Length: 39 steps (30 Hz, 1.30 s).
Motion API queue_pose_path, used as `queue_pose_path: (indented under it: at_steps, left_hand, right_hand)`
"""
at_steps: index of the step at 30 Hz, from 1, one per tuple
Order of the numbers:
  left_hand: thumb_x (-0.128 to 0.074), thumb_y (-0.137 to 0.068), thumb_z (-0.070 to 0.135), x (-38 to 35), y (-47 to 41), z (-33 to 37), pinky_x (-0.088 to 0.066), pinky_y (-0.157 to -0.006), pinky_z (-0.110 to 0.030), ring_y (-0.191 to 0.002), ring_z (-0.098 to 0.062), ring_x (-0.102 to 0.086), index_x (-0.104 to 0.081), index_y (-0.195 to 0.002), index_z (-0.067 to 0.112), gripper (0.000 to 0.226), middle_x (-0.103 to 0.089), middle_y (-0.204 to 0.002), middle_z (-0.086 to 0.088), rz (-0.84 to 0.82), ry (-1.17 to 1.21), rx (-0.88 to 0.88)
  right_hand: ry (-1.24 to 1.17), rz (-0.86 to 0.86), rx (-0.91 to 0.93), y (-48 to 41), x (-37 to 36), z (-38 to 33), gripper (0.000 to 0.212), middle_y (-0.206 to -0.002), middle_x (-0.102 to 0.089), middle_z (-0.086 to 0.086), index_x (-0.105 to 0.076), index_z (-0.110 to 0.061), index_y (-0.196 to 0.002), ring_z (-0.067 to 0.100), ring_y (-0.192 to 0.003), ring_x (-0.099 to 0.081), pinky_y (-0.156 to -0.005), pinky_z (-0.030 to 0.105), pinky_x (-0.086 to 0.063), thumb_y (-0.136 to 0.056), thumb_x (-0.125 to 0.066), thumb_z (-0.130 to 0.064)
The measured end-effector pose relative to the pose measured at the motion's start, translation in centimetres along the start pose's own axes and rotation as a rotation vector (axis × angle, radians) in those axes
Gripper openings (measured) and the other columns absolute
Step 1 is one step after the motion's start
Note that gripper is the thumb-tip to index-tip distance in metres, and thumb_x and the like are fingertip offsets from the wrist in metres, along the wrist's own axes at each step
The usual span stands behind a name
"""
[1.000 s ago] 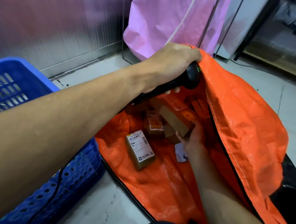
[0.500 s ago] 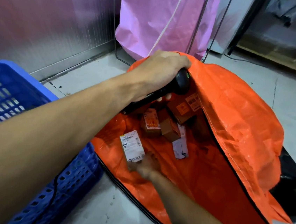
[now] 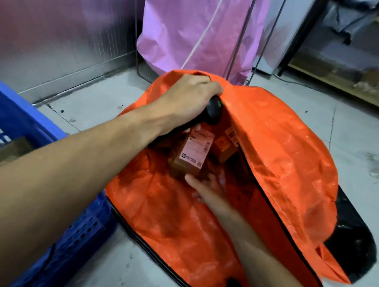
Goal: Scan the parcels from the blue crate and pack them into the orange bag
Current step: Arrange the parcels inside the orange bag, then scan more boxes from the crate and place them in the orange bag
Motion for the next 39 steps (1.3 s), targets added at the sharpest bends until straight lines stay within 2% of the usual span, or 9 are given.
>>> queue_pose_path:
  at_steps: [3, 7, 13, 17, 21, 28, 34, 37, 39]
  left_hand:
    - [-0.06, -0.099, 0.024, 0.2, -0.4, -0.8, -0.037, -0.041, -0.023, -0.044, -0.013, -0.051, -0.065, -0.08, 0.005, 0.027, -0.06, -0.071, -0.007, 0.028, -0.15, -0.025]
    - [-0.057, -0.1, 0.03, 0.9, -0.7, -1.5, -0.036, -0.034, -0.021, -0.046, -0.027, -0.06, -0.066, -0.085, 0.007, 0.029, -0.066, -0.072, -0.006, 0.057, -0.19, 0.01]
    - [-0.058, -0.101, 0.038, 1.2, -0.1, -1.6, -0.04, -0.038, -0.022, -0.045, -0.025, -0.06, -0.066, -0.081, 0.018, 0.029, -0.066, -0.055, 0.009, 0.01, -0.16, 0.086]
    - [-0.059, -0.101, 0.046, 0.9, 1.9, -1.4, -0.041, -0.04, -0.024, -0.042, -0.023, -0.054, -0.061, -0.084, 0.02, 0.031, -0.061, -0.05, 0.005, -0.063, -0.046, 0.191]
    - [-0.056, -0.1, 0.051, 2.3, 5.5, -0.7, -0.039, -0.038, -0.021, -0.042, -0.019, -0.051, -0.068, -0.101, 0.02, 0.033, -0.057, -0.056, -0.003, -0.158, 0.04, 0.319]
    - [-0.069, -0.087, 0.06, 9.6, 14.6, 2.5, -0.039, -0.046, -0.024, -0.048, -0.018, -0.051, -0.069, -0.103, 0.026, 0.038, -0.061, -0.069, -0.002, -0.144, 0.062, 0.436]
    - [-0.089, -0.057, 0.021, 16.5, 24.1, 2.8, -0.053, -0.062, -0.031, -0.062, -0.015, -0.069, -0.027, -0.154, 0.043, 0.118, -0.074, -0.084, -0.004, -0.037, -0.233, 0.476]
    - [-0.077, -0.05, 0.021, 18.6, 28.5, 3.9, -0.056, -0.07, -0.04, -0.079, -0.025, -0.073, -0.05, -0.136, 0.024, 0.09, -0.074, -0.093, -0.01, 0.075, -0.295, 0.447]
    - [-0.076, -0.053, 0.019, 19.2, 31.4, 4.5, -0.054, -0.073, -0.043, -0.076, -0.024, -0.069, -0.067, -0.11, 0.019, 0.058, -0.074, -0.084, -0.007, 0.127, -0.26, 0.416]
  right_hand:
    - [0.194, -0.006, 0.083, 2.2, 1.8, -0.2, 0.107, -0.164, -0.025, -0.013, -0.014, -0.071, -0.145, 0.007, -0.14, -0.043, -0.118, 0.041, -0.04, -0.064, -0.084, -0.072]
    - [0.22, -0.016, 0.071, 4.3, 4.2, -0.2, 0.081, -0.159, -0.036, 0.0, -0.02, -0.027, -0.16, 0.018, -0.145, -0.039, -0.118, 0.038, -0.033, -0.096, -0.069, -0.036]
    - [0.213, -0.082, 0.03, 10.3, 7.1, -2.9, 0.075, -0.109, -0.068, -0.005, -0.049, -0.028, -0.138, 0.013, -0.106, -0.066, -0.099, 0.033, -0.045, -0.076, -0.08, -0.058]
    - [0.143, -0.072, 0.227, 14.8, 8.5, -8.1, 0.026, -0.1, -0.077, -0.007, -0.068, -0.031, -0.118, 0.007, -0.089, -0.073, -0.082, 0.014, -0.051, -0.092, -0.067, -0.037]
    - [-0.001, -0.124, 0.296, 17.3, 7.6, -10.4, 0.041, -0.12, -0.072, -0.008, -0.065, -0.04, -0.126, 0.024, -0.094, -0.074, -0.083, 0.041, -0.058, -0.085, -0.063, -0.04]
    - [-0.203, -0.259, -0.014, 16.0, 4.8, -9.1, 0.077, -0.106, -0.076, 0.012, -0.06, 0.004, -0.132, 0.024, -0.072, -0.066, -0.061, 0.031, -0.057, -0.081, -0.063, -0.053]
    - [-0.382, -0.292, -0.177, 18.3, 3.5, -9.2, 0.037, -0.114, -0.075, 0.016, -0.054, -0.01, -0.107, 0.029, -0.076, -0.062, -0.073, 0.042, -0.052, -0.097, -0.054, -0.045]
    - [-0.357, -0.254, -0.251, 19.2, 2.9, -9.9, 0.032, -0.122, -0.067, 0.03, -0.063, -0.011, -0.086, 0.035, -0.083, -0.059, -0.08, 0.047, -0.043, -0.099, -0.054, -0.04]
    - [-0.245, -0.252, -0.29, 19.3, 2.4, -10.5, 0.037, -0.124, -0.067, 0.031, -0.064, -0.009, -0.118, 0.04, -0.105, -0.063, -0.086, 0.047, -0.047, -0.1, -0.054, -0.04]
Point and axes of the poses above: each hand's wrist, its own y-axis away from the middle knuckle, its own x-axis out of the back of the hand, z = x × y, the point moved 4 cm from there along -y, towards the middle knuckle
